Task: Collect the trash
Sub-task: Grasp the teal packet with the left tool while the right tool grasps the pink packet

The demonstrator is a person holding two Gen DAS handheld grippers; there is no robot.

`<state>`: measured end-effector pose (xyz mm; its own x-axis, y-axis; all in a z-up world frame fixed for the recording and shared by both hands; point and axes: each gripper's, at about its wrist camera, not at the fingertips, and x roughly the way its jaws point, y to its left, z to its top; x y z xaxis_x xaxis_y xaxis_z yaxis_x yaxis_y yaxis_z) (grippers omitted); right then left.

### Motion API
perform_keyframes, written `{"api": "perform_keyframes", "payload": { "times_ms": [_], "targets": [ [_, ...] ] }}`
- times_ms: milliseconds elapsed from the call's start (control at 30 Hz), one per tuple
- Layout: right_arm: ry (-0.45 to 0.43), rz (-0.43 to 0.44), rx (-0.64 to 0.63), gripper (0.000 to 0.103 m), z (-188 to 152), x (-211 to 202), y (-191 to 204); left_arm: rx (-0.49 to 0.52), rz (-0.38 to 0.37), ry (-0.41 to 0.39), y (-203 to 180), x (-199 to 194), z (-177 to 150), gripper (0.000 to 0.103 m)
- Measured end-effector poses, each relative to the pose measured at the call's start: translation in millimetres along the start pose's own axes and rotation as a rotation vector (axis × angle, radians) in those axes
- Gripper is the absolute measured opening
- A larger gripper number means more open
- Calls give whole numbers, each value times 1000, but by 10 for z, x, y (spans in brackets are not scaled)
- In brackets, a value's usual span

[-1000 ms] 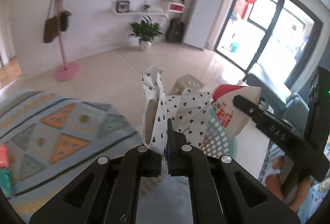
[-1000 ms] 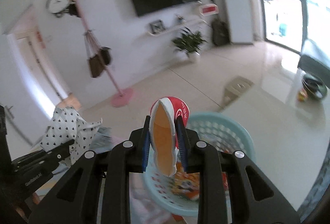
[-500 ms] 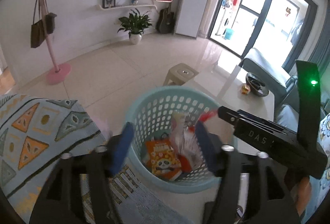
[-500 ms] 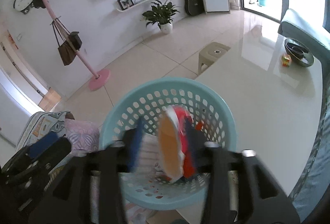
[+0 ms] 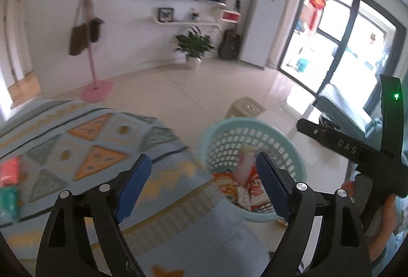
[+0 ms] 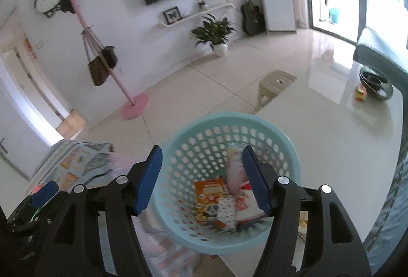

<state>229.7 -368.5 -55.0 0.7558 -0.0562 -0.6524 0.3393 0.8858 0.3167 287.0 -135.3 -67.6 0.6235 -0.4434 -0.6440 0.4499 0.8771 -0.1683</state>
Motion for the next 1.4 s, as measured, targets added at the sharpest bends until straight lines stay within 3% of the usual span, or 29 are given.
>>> {"api": "perform_keyframes", "payload": {
  "times_ms": [300,533,700,833,967,1067,1233,1267,1300,1400],
  "targets": [
    [-70,169,-155,62,-9,-337,932,-169,155,-133,737,-881,-135,82],
    [-61,284,-274,62,-150,-401,1701,-289,276,-202,1394,-1465,-301,82],
    [-50,337,-380,62,-342,-352,2291,-349,351,-135,1845,-1487,-452,82],
    [-40,380,-506,61,-552,-288,2733,-292,336,-35,2015,-1261,-501,80],
    [-14,417,-595,50,-753,-160,3050,-276,332,5,2133,-1077,-600,78],
    [50,444,-611,41,-810,41,3218,-284,345,55,2243,-879,-631,67],
    [110,479,-654,41,-889,239,3475,-296,334,77,2371,-779,-674,52],
    [126,489,-657,41,-924,279,3528,-301,327,77,2385,-792,-681,42],
    [140,491,-662,41,-961,325,3586,-305,323,76,2398,-809,-691,39],
    [169,495,-668,41,-1057,418,3696,-326,324,75,2462,-932,-771,38]
  ]
}}
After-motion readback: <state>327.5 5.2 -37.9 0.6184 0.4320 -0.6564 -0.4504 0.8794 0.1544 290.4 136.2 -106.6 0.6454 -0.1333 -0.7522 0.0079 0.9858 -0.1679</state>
